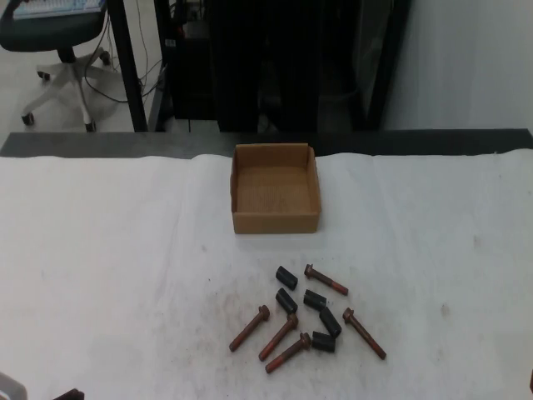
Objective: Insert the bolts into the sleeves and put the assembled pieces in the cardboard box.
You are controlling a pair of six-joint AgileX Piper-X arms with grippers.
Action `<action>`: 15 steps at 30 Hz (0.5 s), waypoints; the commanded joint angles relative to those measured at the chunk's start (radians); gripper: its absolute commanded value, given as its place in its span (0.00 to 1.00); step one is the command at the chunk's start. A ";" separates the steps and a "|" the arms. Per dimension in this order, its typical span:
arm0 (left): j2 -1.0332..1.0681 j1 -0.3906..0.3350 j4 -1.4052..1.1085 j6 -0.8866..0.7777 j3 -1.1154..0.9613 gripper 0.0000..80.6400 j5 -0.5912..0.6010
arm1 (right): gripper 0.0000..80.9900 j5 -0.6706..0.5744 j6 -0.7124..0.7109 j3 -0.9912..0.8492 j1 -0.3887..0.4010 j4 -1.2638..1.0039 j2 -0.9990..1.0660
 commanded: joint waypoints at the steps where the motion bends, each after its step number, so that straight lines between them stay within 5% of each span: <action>1: 0.003 -0.003 -0.013 -0.008 -0.010 0.00 0.000 | 0.01 -0.001 -0.004 -0.010 -0.004 -0.006 0.000; 7: 0.003 -0.003 -0.056 0.014 -0.010 0.00 0.038 | 0.01 -0.001 -0.004 -0.010 -0.004 -0.026 0.000; 15: 0.003 -0.003 -0.337 -0.082 -0.010 0.00 0.506 | 0.01 -0.079 0.231 -0.010 -0.004 -0.257 0.000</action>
